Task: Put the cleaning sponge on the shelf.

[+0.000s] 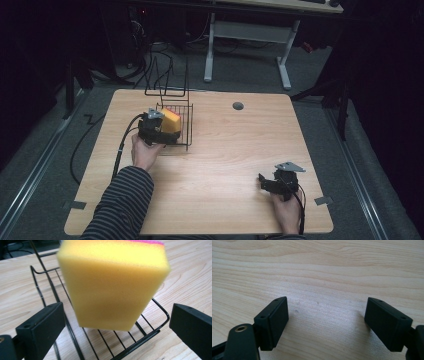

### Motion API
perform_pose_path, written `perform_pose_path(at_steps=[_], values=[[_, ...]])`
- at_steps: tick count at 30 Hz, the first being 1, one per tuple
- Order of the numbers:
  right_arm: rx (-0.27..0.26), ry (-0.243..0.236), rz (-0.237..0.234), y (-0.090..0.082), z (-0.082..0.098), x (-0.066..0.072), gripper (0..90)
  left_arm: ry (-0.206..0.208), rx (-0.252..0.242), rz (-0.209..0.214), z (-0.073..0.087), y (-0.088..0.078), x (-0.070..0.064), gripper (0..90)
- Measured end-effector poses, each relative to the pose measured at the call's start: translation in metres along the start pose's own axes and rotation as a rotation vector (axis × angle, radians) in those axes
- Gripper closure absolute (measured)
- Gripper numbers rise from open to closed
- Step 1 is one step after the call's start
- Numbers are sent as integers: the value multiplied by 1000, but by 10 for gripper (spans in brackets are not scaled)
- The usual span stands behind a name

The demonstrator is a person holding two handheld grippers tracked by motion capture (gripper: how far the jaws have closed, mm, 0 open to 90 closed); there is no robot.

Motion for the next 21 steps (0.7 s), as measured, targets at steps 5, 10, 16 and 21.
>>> perform_pose_path(at_steps=[5, 10, 16, 21], values=[[2, 1, 0, 0, 0, 0, 195, -9, -8, 12, 1, -10, -1, 20], [0, 0, 0, 0, 0, 0, 195, -16, -21, 14, 2, -21, 0, 32], [1, 2, 0, 0, 0, 0, 195, -24, -41, 16, 4, -33, 0, 43], [1, 2, -1, 0, 0, 0, 195, -19, -46, 19, 5, -41, -1, 48]])
Point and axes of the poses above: each handheld gripper's, and its own axes: y roughly forward along the jaws, z roughly out of its underside, x roughly to its left, the point moved 5 cm from there along y, roughly forward along the jaws, and after that the axes turned 4 degrees about -x, right-handed, at the moved point
